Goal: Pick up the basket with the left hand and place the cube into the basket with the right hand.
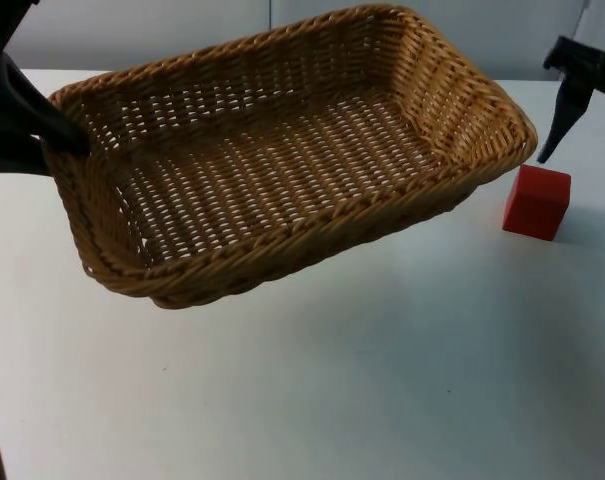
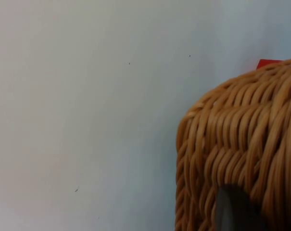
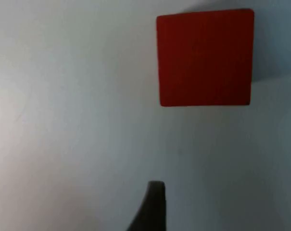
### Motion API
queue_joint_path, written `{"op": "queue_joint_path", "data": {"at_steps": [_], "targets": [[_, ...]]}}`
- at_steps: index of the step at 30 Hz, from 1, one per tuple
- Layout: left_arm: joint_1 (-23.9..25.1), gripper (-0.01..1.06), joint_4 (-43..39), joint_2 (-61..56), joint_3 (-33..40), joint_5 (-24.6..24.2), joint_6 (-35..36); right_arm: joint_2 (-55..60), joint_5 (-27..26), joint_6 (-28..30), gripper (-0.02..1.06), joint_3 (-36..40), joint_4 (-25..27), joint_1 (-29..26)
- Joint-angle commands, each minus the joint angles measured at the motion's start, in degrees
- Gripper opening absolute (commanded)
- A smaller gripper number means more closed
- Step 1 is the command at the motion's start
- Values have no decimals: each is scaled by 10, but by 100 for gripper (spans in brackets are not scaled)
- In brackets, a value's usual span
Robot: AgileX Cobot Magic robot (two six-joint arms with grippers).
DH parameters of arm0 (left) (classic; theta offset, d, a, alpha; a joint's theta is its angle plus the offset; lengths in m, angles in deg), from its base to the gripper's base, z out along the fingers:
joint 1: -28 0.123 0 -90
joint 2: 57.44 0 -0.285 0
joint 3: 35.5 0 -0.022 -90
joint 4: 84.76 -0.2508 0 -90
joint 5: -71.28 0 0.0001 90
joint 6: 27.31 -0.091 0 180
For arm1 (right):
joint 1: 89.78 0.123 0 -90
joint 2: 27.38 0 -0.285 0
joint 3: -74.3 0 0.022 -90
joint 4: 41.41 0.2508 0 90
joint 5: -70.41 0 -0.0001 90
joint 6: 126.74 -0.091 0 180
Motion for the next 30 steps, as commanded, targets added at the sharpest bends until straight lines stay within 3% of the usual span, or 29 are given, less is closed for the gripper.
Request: {"op": "queue_joint_path", "data": {"at_steps": [1,7,11,15,21,30], "targets": [[1,0,22,-8,-4,-11,0,7,-14,-5,77,-4,-15,-2],[1,0,22,-8,-4,-11,0,17,-64,-25,77,-5,-32,-2],[1,0,22,-8,-4,-11,0,17,-65,-34,73,-24,-34,-2],[1,0,22,-8,-4,-11,0,18,-42,-42,73,-56,-43,2],[1,0,22,-8,-4,-11,0,20,10,-91,73,-109,-147,27],[1,0,22,-8,-4,-11,0,50,41,-99,73,-115,-122,34]]}}
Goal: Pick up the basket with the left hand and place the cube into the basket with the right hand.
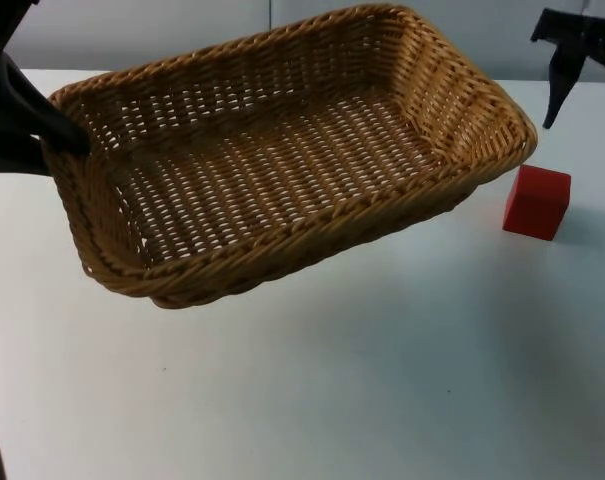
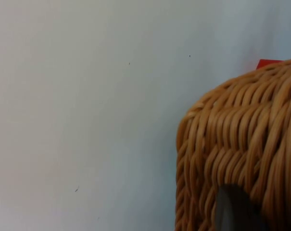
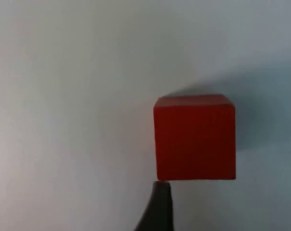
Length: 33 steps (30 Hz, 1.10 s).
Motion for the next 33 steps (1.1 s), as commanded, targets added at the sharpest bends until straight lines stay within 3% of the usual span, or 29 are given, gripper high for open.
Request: {"op": "queue_joint_path", "data": {"at_steps": [1,12,19,33], "targets": [[0,0,22,-8,-4,-12,0,12,7,-3,73,-5,0,5],[0,0,22,-8,-4,-12,0,47,-54,1,73,-6,0,23],[0,0,22,-8,-4,-12,0,56,-56,1,73,-6,0,23],[0,0,22,-8,-4,-12,0,82,-59,-30,72,-6,-58,23]]}}
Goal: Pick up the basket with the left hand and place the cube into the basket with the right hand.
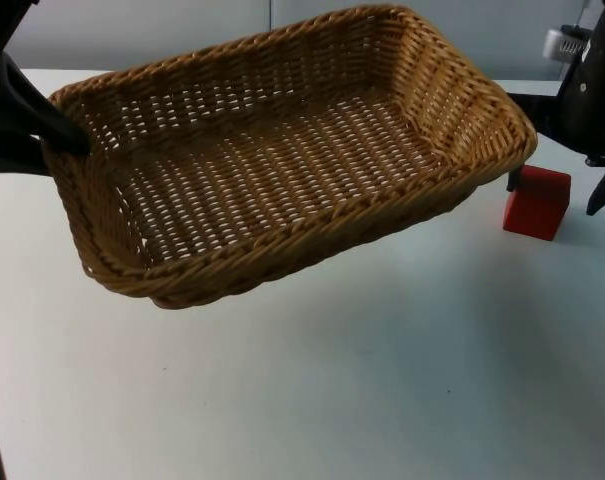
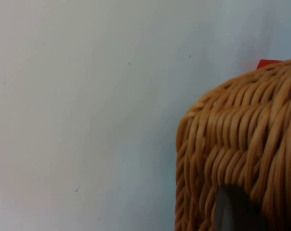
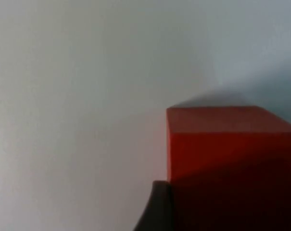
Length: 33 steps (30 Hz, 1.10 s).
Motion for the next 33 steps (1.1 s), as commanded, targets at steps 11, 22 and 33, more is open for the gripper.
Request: {"op": "queue_joint_path", "data": {"at_steps": [11,22,33], "targets": [[0,0,22,-8,-4,-12,0,11,-24,-8,70,-4,-17,1],[0,0,22,-8,-4,-12,0,33,-20,-1,56,-4,6,1],[0,0,22,-8,-4,-12,0,32,36,157,0,-41,44,1]]}}
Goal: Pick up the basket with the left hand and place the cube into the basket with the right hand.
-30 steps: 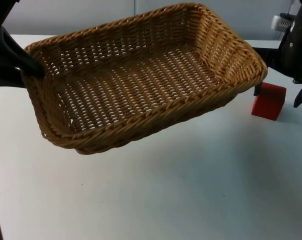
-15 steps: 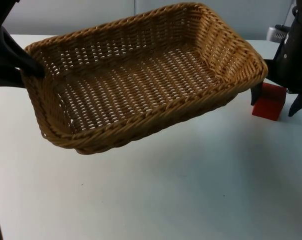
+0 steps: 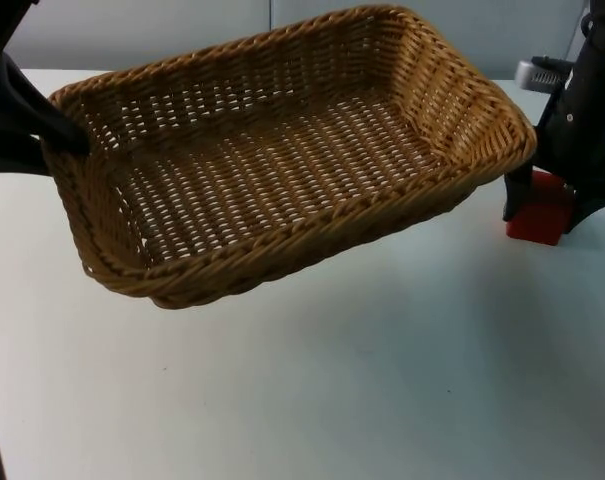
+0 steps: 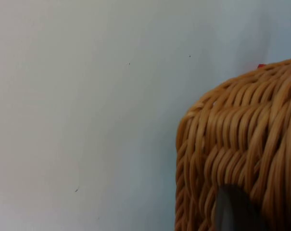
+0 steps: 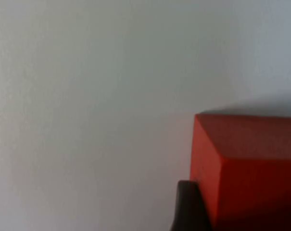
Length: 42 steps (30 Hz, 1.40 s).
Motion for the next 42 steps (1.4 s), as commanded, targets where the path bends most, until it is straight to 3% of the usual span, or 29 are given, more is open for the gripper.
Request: {"op": "queue_joint_path", "data": {"at_steps": [1,2,5,6,7,8,10,12,16,18,22,24,28,32,35,38,42], "targets": [[0,0,22,-8,-4,-12,0,-5,65,67,0,-53,12,1],[0,0,22,-8,-4,-12,0,-5,65,67,0,-53,12,1],[0,0,22,-8,-4,-12,0,-8,178,114,0,-182,19,1],[0,0,22,-8,-4,-12,0,-9,190,130,0,-238,32,1],[0,0,22,-8,-4,-12,0,-9,190,130,0,-238,32,1],[0,0,22,-8,-4,-12,0,-9,190,145,0,-297,49,1],[0,0,22,-8,-4,-12,0,-18,190,159,0,-405,131,1],[0,0,21,-8,-4,-12,0,-18,190,160,0,-487,165,1],[0,0,21,-8,-4,-12,0,-18,190,155,0,-551,195,2],[0,0,21,-8,-4,-12,0,-18,190,166,0,-562,276,2],[0,0,21,-8,-4,-12,0,-18,190,201,0,-562,328,21],[0,0,21,-8,-4,-12,0,-18,190,259,0,-562,323,62],[0,0,21,-8,-4,-12,0,-17,190,304,0,-562,318,115],[0,0,21,-8,-4,-12,0,-16,190,302,0,-562,313,160],[0,0,21,-8,-4,-12,0,-16,190,301,0,-562,270,198],[0,0,21,-8,-4,-12,0,-16,190,297,0,-562,235,221],[0,0,21,-8,-4,-12,0,-20,190,291,0,-547,232,231]]}}
